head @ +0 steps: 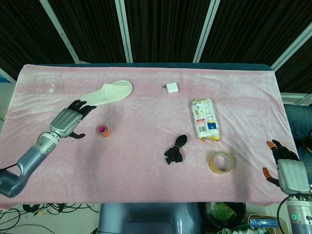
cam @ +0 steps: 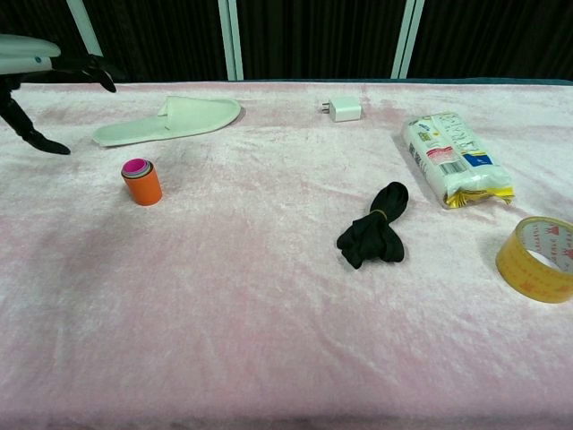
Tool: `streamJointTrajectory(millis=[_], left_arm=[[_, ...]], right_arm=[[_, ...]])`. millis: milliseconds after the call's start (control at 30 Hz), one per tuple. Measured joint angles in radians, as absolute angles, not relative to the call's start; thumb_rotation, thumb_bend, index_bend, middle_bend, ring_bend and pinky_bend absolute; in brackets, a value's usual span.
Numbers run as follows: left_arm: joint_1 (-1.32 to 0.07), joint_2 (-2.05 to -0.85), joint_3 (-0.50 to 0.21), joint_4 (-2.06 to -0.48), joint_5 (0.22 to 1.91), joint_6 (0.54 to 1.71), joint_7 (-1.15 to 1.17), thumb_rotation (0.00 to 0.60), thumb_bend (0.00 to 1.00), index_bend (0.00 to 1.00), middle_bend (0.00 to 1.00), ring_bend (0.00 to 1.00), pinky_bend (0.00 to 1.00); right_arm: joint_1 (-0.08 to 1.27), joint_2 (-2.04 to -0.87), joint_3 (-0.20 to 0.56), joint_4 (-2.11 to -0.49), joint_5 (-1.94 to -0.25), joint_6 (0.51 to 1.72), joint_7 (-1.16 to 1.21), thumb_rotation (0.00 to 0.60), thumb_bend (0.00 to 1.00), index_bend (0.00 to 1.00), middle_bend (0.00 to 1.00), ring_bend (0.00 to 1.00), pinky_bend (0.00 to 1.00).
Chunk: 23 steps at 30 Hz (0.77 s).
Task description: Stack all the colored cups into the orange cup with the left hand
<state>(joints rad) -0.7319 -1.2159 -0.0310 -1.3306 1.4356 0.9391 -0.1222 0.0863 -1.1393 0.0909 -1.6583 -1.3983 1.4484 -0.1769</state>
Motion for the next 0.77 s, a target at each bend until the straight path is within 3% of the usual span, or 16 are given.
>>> streamJointTrajectory(millis=[267, 433, 600, 767], left_arm=[[-0.556, -1.08, -0.011, -1.532, 1.443, 1.2, 0.026, 0.6, 0.17, 0.07, 0.12, 0.0, 0.0], [-0.427, -0.975, 0.054, -1.646, 1.482, 1.322, 0.063, 0.6, 0.17, 0.07, 0.11, 0.0, 0.0], [-0.289, -0.92, 0.125, -1.687, 1.561, 1.452, 0.034, 0.6, 0.17, 0.07, 0.11, 0.0, 0.0], [-0.231, -0.933, 0.142, -1.661, 1.619, 1.518, 0.005, 0.6, 0.17, 0.07, 0.11, 0.0, 0.0]], right_arm=[[0.086, -1.14, 0.09, -1.659, -1.402, 1.452, -0.181, 0.6, 0.26, 0.16, 0.1, 0.18, 0.24], [0.085, -1.141, 0.088, -1.659, -1.408, 1.455, -0.185, 0.6, 0.26, 0.16, 0.1, 0.18, 0.24], [0.088, -1.148, 0.091, -1.662, -1.406, 1.456, -0.19, 0.6, 0.26, 0.16, 0.1, 0.17, 0.24], [0.085, -1.147, 0.092, -1.663, -1.407, 1.462, -0.183, 0.6, 0.26, 0.16, 0.1, 0.17, 0.24]])
